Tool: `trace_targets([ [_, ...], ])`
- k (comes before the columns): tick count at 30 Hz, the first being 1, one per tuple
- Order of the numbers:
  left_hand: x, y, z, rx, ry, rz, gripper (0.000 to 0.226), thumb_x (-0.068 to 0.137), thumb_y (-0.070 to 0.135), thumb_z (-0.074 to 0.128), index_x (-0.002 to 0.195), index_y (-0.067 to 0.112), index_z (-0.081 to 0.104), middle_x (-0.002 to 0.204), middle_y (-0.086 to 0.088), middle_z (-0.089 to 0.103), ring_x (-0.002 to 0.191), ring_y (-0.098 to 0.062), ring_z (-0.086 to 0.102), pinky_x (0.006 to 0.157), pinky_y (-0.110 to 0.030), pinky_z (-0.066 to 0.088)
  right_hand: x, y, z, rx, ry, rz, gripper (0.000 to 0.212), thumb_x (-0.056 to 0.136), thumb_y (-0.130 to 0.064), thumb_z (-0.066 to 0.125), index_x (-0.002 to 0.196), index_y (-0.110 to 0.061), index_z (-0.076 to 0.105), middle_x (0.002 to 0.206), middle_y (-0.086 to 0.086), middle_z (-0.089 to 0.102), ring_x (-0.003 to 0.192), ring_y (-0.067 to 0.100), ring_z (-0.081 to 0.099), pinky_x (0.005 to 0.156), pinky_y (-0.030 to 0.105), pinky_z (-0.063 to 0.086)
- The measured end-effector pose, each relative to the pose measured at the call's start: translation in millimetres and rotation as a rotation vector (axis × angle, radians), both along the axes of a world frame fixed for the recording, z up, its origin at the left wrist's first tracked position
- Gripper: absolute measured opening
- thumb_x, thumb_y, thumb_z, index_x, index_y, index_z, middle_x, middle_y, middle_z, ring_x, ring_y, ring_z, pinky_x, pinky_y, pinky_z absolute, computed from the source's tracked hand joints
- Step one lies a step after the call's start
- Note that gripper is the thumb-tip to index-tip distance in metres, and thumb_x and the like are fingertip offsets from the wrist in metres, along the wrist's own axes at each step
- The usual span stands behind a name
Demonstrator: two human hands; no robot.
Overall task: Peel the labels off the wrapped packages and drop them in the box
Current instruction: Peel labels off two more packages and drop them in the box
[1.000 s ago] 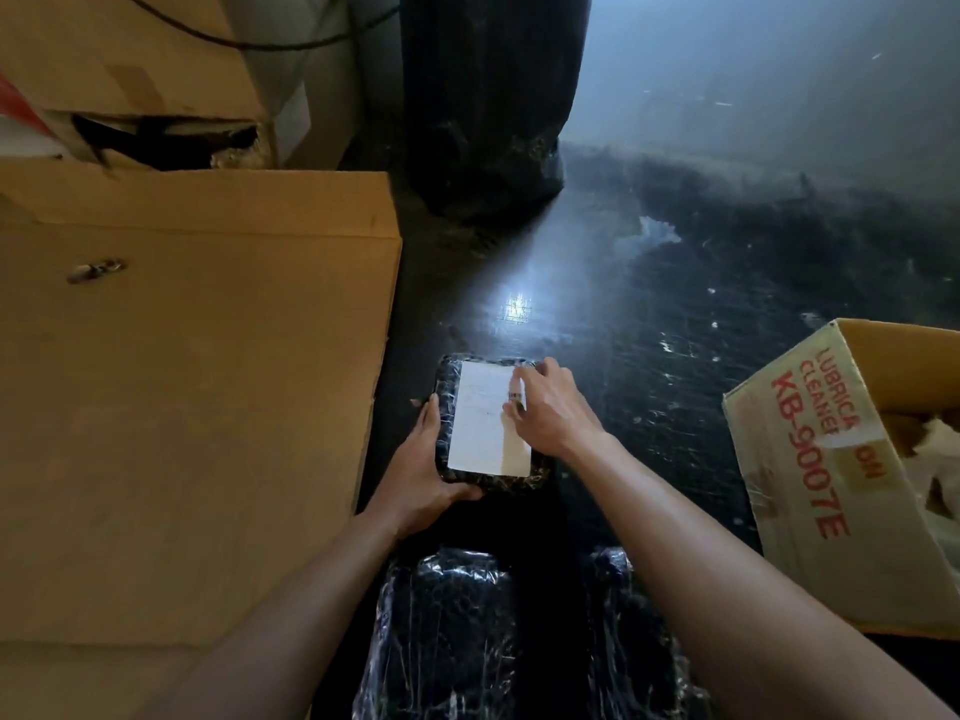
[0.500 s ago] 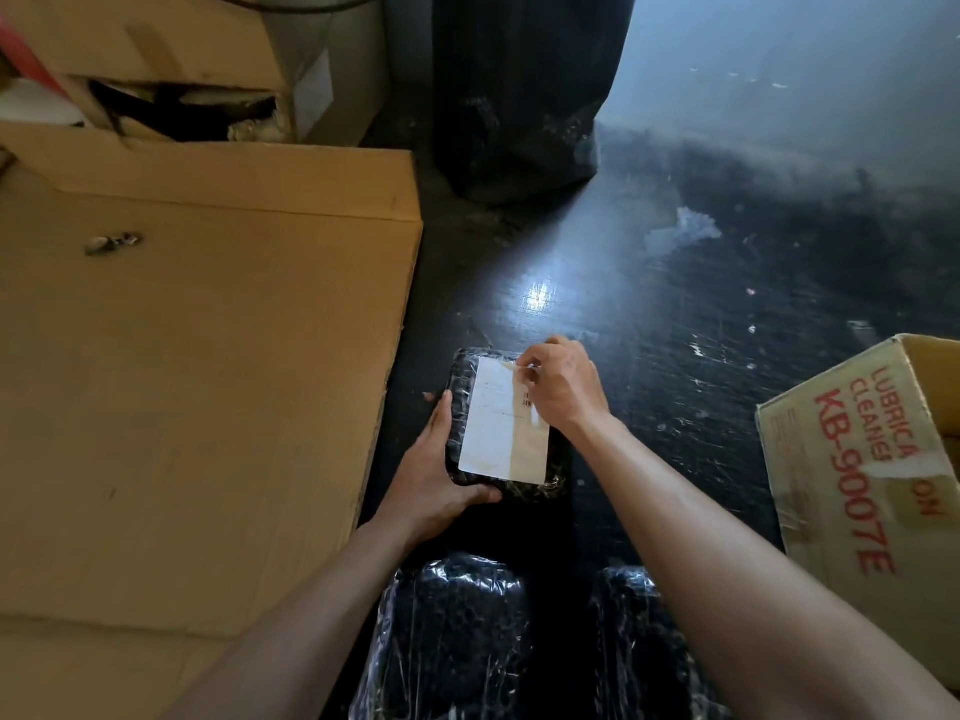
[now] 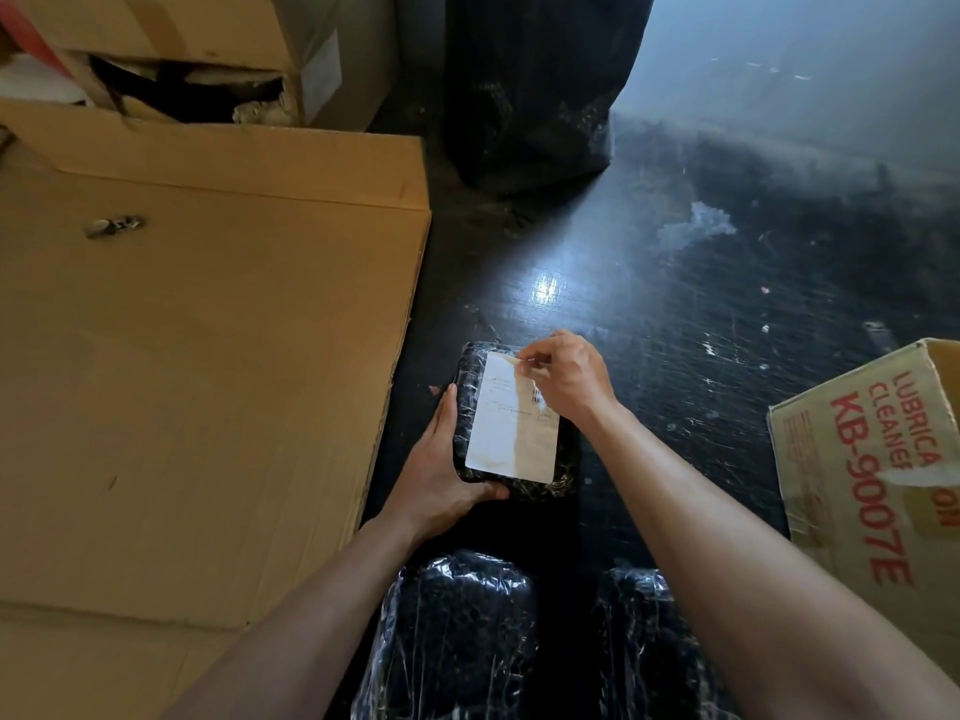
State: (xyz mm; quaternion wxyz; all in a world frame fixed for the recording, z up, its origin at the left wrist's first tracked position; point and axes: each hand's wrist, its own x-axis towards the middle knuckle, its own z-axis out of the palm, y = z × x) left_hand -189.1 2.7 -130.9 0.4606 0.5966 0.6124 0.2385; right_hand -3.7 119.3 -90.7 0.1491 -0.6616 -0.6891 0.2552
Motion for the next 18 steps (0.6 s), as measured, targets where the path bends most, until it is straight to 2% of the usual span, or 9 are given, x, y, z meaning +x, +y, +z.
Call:
trace_targets([
  [5,-0.8,0.3,-0.1,0.000,-0.025,0.021,0.147,0.054,0.051,0.096,0.163,0.036,-0.002,0.168,0.017,0.014,0.152,-0.003,0.022,0.124,-0.038,0.027,-4.9,-7.3,-2.9,0.110,0.030,-0.023,0.003,0.088,-0.018,0.075,0.089,-0.020,0.078,0.084,-0.006,0.062,0.080,0.014,0.060,0.082,0.045,0.056],
  [10,-0.4,-0.4,-1.0,-0.014,-0.033,0.051,0.148,0.050,0.054,0.096,0.163,0.037,0.002,0.167,0.013,0.025,0.150,-0.005,0.028,0.123,-0.040,0.030,-7.0,-15.7,-5.6,0.207,0.061,-0.030,0.004,0.087,-0.017,0.075,0.087,-0.020,0.078,0.082,-0.008,0.060,0.076,0.014,0.059,0.075,0.048,0.057],
  [14,1.0,-1.2,-0.8,-0.018,-0.048,0.066,0.147,0.052,0.048,0.098,0.163,0.037,0.003,0.166,0.012,0.028,0.149,-0.005,0.030,0.123,-0.037,0.030,-8.4,-21.7,-7.3,0.213,0.069,-0.034,0.006,0.088,-0.018,0.076,0.087,-0.023,0.077,0.082,-0.003,0.062,0.079,0.021,0.060,0.074,0.050,0.056],
  [18,0.7,-1.3,-1.4,-0.020,-0.055,0.063,0.146,0.053,0.045,0.099,0.163,0.036,0.003,0.164,0.012,0.031,0.147,-0.003,0.032,0.121,-0.030,0.030,-9.5,-28.5,-3.6,0.233,0.089,-0.056,0.007,0.087,-0.016,0.077,0.087,-0.023,0.078,0.082,-0.003,0.061,0.082,0.020,0.055,0.076,0.049,0.052],
])
